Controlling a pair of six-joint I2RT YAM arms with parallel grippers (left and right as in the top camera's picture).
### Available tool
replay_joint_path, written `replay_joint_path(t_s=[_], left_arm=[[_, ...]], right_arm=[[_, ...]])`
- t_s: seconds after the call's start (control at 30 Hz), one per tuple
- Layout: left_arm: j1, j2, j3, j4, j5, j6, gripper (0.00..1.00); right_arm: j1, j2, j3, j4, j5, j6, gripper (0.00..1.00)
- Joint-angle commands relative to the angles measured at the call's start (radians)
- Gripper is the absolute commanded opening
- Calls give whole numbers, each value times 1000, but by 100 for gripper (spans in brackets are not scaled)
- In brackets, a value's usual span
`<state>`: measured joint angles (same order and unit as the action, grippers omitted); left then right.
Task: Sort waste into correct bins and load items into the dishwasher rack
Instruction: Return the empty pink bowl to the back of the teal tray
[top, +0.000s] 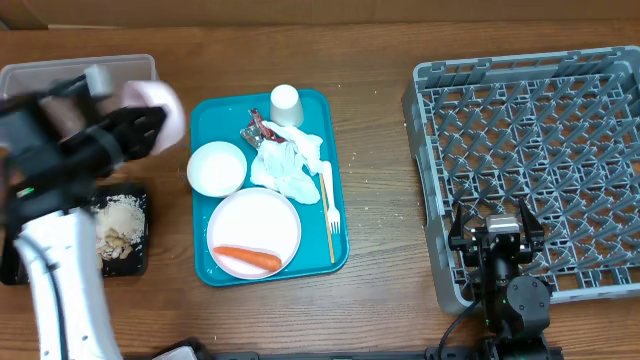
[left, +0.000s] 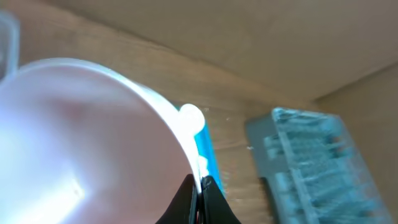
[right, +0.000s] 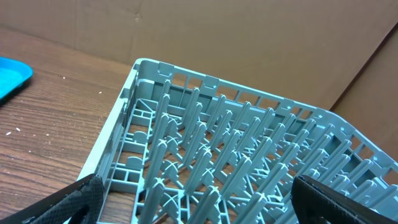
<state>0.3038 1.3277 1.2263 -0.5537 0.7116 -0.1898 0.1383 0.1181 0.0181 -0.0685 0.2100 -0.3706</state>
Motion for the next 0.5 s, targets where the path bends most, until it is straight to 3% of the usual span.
replay_joint_path(t_s=[0.0,0.1,0.27,0.37,0.47], left_arm=[[-211,27,14,82,-444,6,4],[-367,76,14,163,-709,70,4],[-529,195,14,278,-1004,173,4],[-550,269,14,328,-1099,176,4],[-548,350,14,359,-1103,174,4]], right_arm=[[-3,0,-10,6,6,0,100],[-3,0,-10,6,6,0,100],[-3,0,-10,6,6,0,100],[-3,0,-10,6,6,0,100],[-3,0,-10,6,6,0,100]])
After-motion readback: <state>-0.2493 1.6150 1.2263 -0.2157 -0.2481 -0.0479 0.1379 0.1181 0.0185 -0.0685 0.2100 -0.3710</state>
